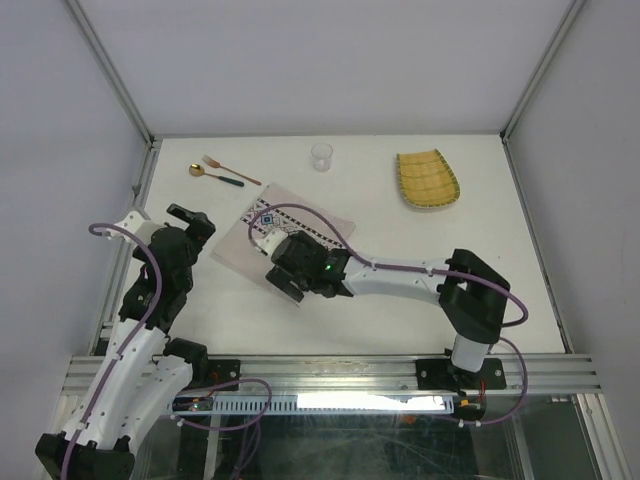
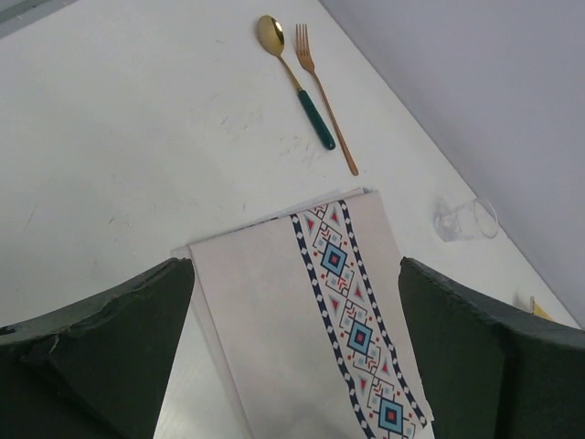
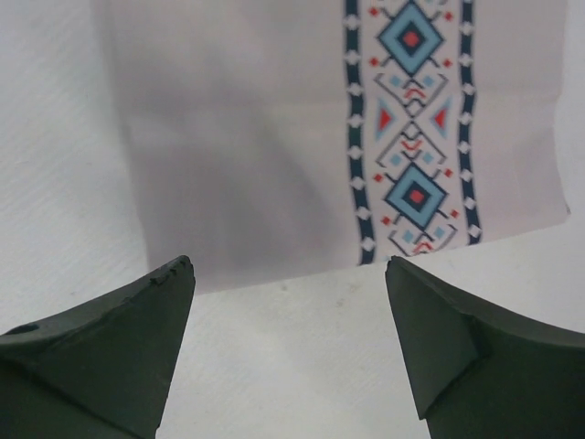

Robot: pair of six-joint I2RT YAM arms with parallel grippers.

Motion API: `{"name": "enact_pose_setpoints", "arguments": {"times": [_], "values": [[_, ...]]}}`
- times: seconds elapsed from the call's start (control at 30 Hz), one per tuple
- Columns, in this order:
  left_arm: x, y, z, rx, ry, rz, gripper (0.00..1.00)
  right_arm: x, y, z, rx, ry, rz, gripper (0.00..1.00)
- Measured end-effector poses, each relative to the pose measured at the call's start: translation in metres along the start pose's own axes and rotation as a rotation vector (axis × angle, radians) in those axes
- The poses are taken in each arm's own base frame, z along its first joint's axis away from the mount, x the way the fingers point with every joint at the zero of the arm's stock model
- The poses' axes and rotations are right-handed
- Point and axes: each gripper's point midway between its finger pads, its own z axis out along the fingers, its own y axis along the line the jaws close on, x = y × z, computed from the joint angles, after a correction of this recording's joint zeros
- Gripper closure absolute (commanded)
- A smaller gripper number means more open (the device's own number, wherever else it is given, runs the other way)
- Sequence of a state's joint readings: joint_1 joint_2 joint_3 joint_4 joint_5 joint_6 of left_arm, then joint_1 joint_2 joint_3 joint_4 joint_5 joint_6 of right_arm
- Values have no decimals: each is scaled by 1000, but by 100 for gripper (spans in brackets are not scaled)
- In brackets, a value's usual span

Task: Set the dinner table for one person
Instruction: Flatten out the napkin at the center of the board.

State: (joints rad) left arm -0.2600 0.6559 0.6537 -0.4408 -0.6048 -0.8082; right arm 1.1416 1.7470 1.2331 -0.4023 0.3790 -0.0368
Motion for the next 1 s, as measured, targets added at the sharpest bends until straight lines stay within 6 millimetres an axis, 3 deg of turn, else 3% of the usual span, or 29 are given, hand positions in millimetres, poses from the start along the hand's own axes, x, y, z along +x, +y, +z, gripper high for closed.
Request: {"name": "enact_pose_setpoints", "arguments": {"times": [0.13,0.23,0.3,0.4,0.53,0.73,1.0], "values": [[-10,2,-17,27,-18,-54,1,5,44,4,-32,13,-106,11],[-26,0,-34,65,-45,-95,1,24,74,9,-61,52,-188,11],[-42,-7,-47,104,-71,-125,1,33,86,11,-73,74,-224,11],[-63,-17,-64,159,-105,-164,1,32,92,9,-73,63,-242,11],[-71,-20,-76,194,-113,-182,1,32,96,7,-73,70,-257,11],[-65,-14,-81,207,-96,-179,1,16,61,2,207,41,-385,11],[-57,-7,-80,195,-79,-167,1,-11,45,-11,344,-3,-444,12]]}}
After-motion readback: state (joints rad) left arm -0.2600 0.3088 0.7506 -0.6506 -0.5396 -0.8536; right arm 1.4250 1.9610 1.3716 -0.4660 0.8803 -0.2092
